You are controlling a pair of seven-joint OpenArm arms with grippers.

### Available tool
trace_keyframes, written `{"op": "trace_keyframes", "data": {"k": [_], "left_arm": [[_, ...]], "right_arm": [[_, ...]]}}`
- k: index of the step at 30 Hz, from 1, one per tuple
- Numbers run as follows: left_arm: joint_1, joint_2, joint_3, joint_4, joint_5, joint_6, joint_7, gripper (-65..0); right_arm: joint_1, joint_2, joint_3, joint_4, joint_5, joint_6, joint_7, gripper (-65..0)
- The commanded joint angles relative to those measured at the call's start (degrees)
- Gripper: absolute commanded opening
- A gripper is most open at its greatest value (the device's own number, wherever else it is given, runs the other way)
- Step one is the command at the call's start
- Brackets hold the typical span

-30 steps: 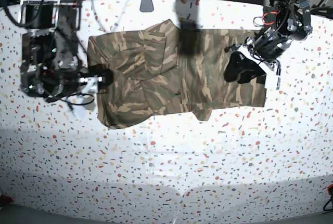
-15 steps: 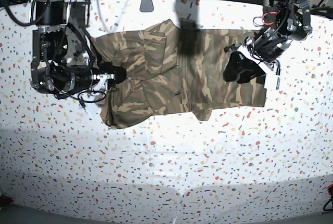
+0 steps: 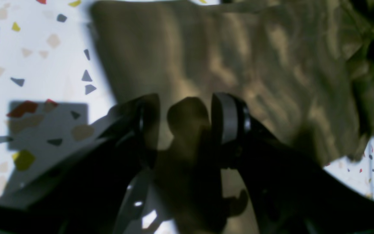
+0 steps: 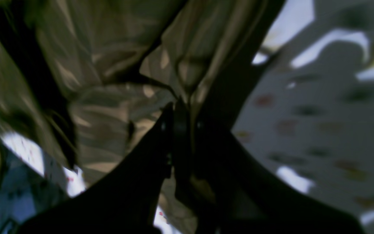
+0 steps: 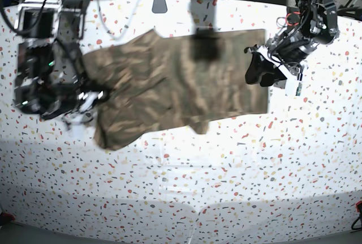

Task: Fold the T-shirt properly
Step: 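Lift the shirt with both grippers and fold it over toward the left gripper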

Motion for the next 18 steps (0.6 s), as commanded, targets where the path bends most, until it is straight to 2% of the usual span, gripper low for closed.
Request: {"op": "trace_keyframes", "data": {"k": [1, 5, 11, 15, 18], "left_arm": [[-0.6, -0.2, -0.1, 1.0, -0.8, -0.4, -1.2, -39.6], [-0.6, -0.2, -0.1, 0.3, -0.3, -0.4, -1.3, -39.6], [-0.6, -0.2, -0.1, -6.2, 5.0, -0.4, -6.8, -39.6], [-0.7, -0.2, -0.1, -7.5, 5.1, -0.4, -9.9, -39.6], [-1.1, 0.3, -0.1, -7.5, 5.1, -0.5, -10.8, -39.6]], "right_arm": [[1.6, 0.9, 0.8, 1.0, 1.3, 0.3, -0.3, -65.0], [2.1, 0.9, 2.2, 1.3, 4.4, 0.4, -1.1, -65.0], [2.0, 0.2, 2.2, 5.0, 5.5, 0.3, -1.2, -65.0], [2.0, -0.1, 2.2, 10.2, 6.9, 0.1, -1.2, -65.0], [2.0, -1.7, 2.2, 14.1, 8.2, 0.0, -1.2, -65.0]]}}
